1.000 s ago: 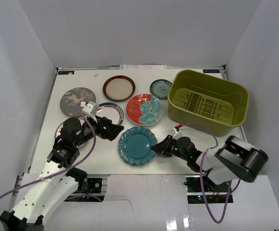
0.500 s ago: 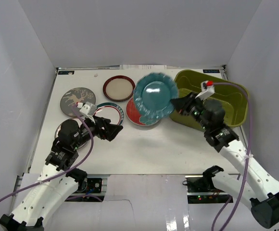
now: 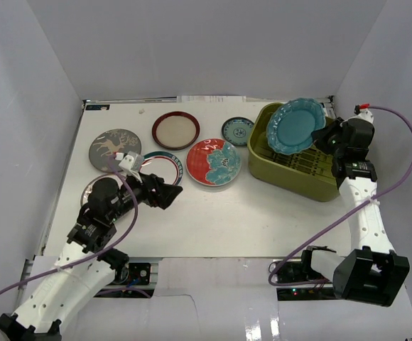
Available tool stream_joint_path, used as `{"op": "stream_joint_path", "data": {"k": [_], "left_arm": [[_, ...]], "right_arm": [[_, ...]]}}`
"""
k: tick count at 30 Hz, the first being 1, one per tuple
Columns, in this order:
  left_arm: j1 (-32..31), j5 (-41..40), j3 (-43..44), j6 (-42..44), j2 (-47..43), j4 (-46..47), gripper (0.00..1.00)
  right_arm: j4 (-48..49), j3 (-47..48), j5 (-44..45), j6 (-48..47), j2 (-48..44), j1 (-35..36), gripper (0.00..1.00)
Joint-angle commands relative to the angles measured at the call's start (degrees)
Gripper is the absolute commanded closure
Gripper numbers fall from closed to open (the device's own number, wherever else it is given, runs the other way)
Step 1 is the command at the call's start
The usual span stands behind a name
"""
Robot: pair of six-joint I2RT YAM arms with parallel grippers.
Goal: Place the plates into the plastic bin on the countertop
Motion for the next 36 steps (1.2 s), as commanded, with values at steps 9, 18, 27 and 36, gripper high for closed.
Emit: {"op": "stream_joint_path", "data": {"k": [9,18,27,36], "left_arm": [[-0.7,-5.1,3.2,-6.4,9.6,-5.3,0.02],[-0.7,-4.9,-2.7,-22.0,12.8,3.0,0.02],[-1.2,-11.2,-4.7,-32.7,25.6,15.8,0.02],[-6.6,-18.2,-2.3,-37.7,40.2,24.0,0.04]], "right_arm": [[9.3,-1.5,-8.7,1.9,6.6,-7.2,0.92],[9.9,-6.3,-6.0,2.4,9.3,-8.2,0.86],[9.3,-9.2,-2.3,-0.2,7.7,-8.3,0.50],[5.2,-8.5,2.8,-3.9,0.6,-8.2,0.14]]}}
